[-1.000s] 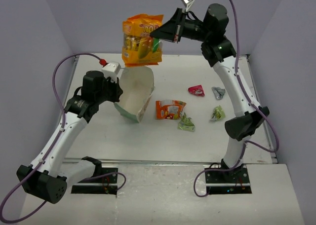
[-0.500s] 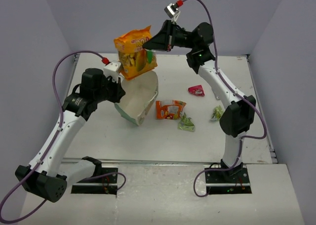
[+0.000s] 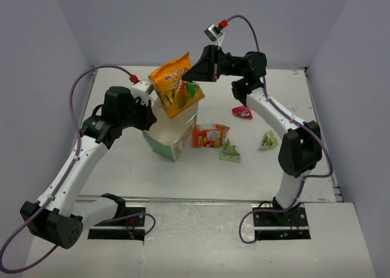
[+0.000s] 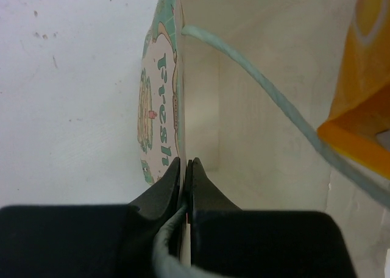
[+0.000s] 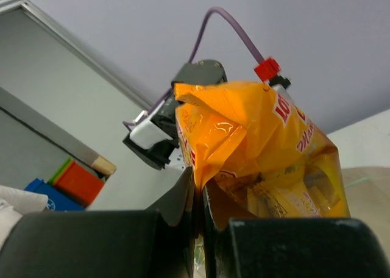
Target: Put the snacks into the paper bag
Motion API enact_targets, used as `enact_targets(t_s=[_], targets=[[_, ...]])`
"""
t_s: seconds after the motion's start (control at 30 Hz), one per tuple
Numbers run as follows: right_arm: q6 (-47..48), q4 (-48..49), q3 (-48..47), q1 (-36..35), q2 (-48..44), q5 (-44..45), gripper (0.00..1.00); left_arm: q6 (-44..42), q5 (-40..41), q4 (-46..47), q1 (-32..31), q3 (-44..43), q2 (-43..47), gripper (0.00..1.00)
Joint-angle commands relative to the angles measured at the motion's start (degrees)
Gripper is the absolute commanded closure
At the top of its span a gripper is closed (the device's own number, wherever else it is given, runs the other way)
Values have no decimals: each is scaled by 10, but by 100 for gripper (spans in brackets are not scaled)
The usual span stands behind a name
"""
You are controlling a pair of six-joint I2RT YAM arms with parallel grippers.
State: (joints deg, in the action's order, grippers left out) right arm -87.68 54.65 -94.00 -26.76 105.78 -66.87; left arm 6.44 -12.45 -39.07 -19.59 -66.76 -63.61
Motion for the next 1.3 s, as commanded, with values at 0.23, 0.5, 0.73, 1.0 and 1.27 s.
enact_targets(t_s=[0.23,0.5,0.73,1.0,1.27], targets=[[-164,161,-168,0,12,-44,100,27,-37,48,-6,16,-30,100],[-256,251,-178,-5,67,-63,100,42,-53,65,-6,6,-46,100],[-261,245,-250,-8,130,-46,100,50,-74,68,-6,1,-49,100],[-266,244,-258,-24,150,-35,100,52,-80,67,-6,1,-50,100],[-298,324,-132,-24,134,-51,80,60,-83,62,-6,-13,-59,100]])
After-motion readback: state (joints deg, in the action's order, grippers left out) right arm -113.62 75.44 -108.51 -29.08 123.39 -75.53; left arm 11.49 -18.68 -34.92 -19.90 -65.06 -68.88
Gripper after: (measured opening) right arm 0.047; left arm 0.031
